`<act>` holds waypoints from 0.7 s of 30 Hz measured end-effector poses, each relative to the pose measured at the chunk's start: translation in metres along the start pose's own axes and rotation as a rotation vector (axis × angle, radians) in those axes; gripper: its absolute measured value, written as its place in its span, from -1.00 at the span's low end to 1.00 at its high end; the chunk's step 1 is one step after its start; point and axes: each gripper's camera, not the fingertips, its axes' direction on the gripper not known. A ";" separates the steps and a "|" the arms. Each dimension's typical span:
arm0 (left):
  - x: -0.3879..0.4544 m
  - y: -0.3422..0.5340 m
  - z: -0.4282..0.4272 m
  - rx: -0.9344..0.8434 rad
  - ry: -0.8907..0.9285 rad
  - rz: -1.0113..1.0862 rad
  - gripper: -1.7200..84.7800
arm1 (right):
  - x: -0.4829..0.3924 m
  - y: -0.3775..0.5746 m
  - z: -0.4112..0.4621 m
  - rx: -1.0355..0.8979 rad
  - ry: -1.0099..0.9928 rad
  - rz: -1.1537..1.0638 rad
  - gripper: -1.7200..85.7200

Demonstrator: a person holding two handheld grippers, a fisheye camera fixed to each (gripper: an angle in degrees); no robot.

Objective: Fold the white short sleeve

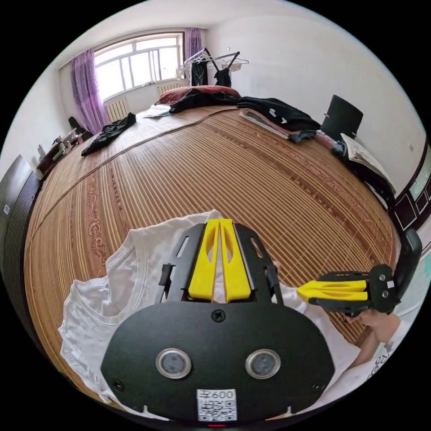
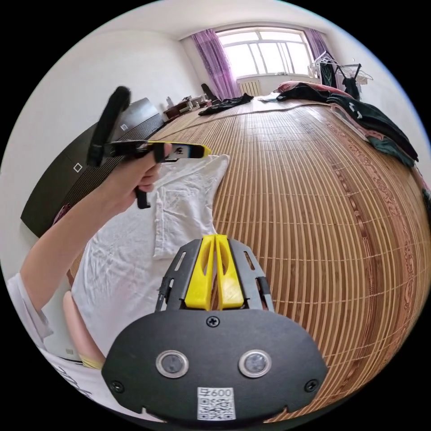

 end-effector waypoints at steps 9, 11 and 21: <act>0.038 -0.045 0.060 -0.193 -0.159 0.059 -0.94 | -0.014 0.029 0.004 -0.019 -0.010 0.047 -0.98; 0.052 -0.049 0.062 -0.196 -0.202 0.106 -0.94 | -0.025 0.038 0.002 -0.028 0.061 0.024 -0.98; 0.071 -0.057 0.050 -0.122 -0.144 -0.005 -0.94 | -0.062 0.102 -0.030 0.118 0.030 0.013 -0.98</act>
